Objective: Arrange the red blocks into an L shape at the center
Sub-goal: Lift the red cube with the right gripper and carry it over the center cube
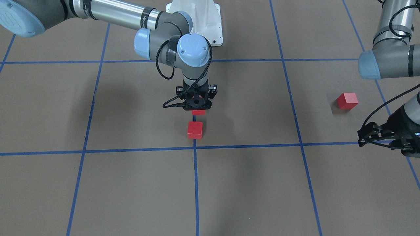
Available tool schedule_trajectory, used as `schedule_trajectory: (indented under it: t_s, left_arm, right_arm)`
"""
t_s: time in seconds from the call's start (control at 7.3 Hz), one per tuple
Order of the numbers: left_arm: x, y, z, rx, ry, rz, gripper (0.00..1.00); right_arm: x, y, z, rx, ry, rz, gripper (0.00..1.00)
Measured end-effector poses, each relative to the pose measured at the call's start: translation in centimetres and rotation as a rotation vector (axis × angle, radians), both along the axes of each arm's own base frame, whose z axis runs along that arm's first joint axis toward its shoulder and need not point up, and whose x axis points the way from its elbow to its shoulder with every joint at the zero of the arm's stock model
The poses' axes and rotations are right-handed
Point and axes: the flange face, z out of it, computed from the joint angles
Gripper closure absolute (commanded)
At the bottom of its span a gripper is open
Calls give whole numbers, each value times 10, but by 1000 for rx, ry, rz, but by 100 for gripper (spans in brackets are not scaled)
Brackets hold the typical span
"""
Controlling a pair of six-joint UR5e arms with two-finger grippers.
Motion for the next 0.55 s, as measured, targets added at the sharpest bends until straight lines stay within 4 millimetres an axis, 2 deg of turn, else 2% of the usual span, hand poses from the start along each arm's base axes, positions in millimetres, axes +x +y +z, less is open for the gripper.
schedule_trajectory:
  t_s: [0.55]
  left_arm:
    - [3, -2, -3, 1, -2, -2, 0]
  right_arm:
    - [1, -11, 8, -2, 7, 14, 100]
